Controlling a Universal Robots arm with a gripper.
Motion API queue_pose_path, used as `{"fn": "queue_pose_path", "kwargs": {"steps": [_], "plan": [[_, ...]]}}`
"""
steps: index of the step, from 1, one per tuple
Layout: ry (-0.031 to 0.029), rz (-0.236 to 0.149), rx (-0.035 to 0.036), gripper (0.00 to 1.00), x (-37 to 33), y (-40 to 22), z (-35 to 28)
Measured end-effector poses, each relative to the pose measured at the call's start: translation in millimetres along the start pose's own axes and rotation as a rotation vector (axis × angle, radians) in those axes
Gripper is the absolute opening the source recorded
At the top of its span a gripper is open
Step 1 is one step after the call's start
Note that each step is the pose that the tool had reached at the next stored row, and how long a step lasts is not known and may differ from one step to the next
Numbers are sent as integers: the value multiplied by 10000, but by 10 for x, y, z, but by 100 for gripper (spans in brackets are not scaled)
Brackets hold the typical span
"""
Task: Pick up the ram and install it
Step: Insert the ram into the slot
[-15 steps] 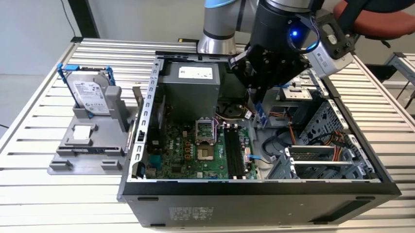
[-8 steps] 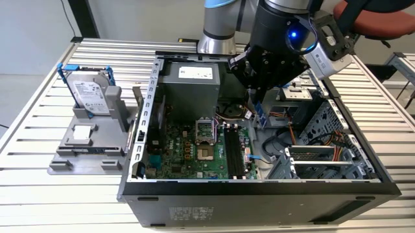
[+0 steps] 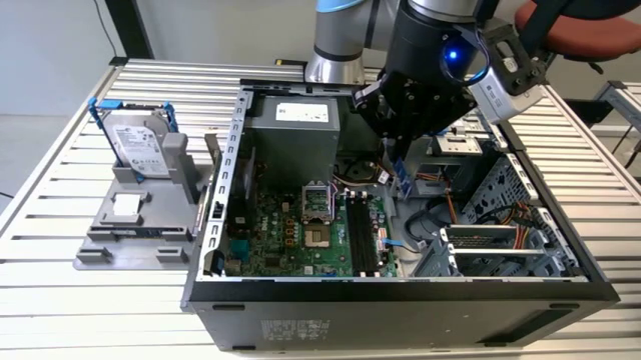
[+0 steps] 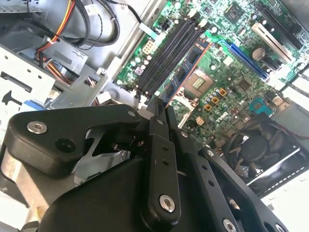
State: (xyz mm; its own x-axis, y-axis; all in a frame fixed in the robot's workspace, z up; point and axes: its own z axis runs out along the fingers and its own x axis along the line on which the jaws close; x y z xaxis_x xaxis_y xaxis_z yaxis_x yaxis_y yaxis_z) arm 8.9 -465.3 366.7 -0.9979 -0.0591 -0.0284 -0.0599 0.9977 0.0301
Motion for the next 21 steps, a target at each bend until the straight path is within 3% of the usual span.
{"fn": "queue_pose_path", "kwargs": {"steps": [6,13,21], "plan": [[-1,74,5,0,2,-1,71],[-2,88,4,0,2,-1,82],[2,166,9,0,4,8,168]]}}
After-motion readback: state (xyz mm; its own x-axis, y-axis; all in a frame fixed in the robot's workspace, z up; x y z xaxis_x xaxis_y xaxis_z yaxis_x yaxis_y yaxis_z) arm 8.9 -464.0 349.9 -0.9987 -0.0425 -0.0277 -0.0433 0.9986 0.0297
